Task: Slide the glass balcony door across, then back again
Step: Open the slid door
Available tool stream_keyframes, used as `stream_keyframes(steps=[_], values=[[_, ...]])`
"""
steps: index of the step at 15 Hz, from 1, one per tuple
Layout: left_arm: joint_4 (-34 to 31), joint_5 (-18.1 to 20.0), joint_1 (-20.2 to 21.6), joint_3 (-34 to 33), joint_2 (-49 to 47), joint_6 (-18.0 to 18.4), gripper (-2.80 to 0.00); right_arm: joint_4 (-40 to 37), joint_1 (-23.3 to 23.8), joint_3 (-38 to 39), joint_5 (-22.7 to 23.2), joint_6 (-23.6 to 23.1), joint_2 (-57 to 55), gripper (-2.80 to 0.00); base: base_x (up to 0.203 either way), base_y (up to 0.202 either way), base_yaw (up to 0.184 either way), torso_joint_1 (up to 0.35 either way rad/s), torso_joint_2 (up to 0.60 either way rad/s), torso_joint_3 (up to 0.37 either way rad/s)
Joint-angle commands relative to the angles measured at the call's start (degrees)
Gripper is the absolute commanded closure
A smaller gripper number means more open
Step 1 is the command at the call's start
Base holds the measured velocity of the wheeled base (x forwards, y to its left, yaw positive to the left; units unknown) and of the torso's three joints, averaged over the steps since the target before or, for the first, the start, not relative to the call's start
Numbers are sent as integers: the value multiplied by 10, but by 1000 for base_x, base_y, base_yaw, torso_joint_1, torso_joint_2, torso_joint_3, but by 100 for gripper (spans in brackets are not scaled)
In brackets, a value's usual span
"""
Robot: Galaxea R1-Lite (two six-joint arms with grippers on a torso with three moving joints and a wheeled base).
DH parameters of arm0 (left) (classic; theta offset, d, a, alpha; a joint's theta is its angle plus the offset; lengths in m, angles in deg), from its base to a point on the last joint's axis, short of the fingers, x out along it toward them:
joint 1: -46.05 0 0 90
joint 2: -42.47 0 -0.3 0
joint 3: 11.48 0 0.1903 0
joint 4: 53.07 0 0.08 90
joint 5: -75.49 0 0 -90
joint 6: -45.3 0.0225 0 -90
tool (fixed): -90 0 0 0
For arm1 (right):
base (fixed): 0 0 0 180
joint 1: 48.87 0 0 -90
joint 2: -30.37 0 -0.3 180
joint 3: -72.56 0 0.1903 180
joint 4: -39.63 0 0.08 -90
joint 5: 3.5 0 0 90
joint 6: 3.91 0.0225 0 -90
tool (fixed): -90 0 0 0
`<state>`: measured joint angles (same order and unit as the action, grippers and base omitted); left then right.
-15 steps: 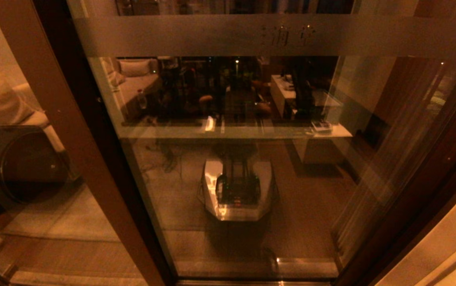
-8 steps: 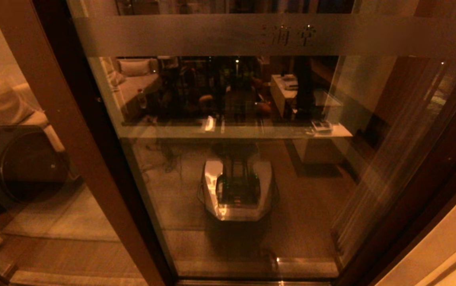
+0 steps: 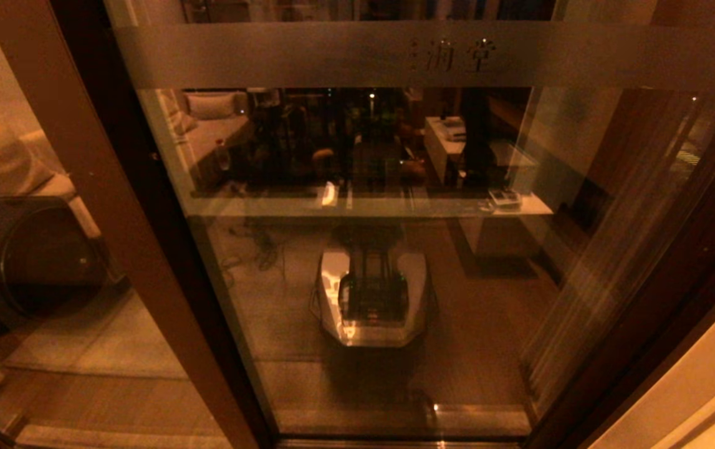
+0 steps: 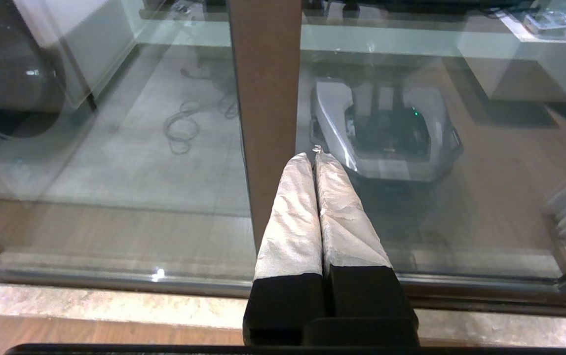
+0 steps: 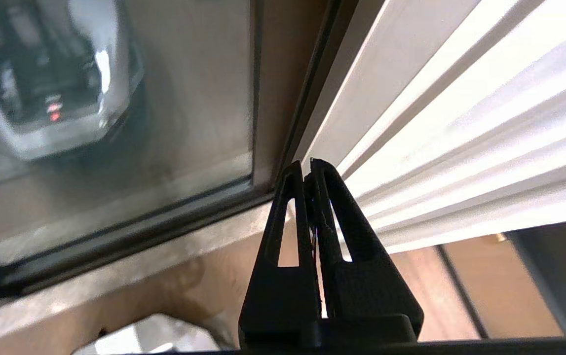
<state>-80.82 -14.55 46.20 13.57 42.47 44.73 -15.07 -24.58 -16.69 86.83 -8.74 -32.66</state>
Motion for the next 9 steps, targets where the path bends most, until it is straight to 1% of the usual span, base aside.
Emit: stream_keyframes(steps=[1,2,3,4,6,7,8,9], values=[[0,0,0,0,0,0,0,0,66,-3,109,-21,-24,0,0,0,0,0,0,0],[0,0,0,0,0,0,0,2,89,-3,156,-31,-32,0,0,0,0,0,0,0],[0,0,0,1,0,0,0,9,107,0,185,-42,-47,0,0,0,0,0,0,0],[0,-1,0,0,0,0,0,28,137,4,214,-54,-66,0,0,0,0,0,0,0],[0,0,0,0,0,0,0,105,190,10,297,-72,-119,0,0,0,0,0,0,0],[0,0,0,0,0,0,0,151,203,11,317,-78,-145,0,0,0,0,0,0,0],[0,0,0,0,0,0,0,200,210,9,323,-88,-168,0,0,0,0,0,0,0],[0,0,0,0,0,0,0,223,213,0,317,-102,-181,0,0,0,0,0,0,0]])
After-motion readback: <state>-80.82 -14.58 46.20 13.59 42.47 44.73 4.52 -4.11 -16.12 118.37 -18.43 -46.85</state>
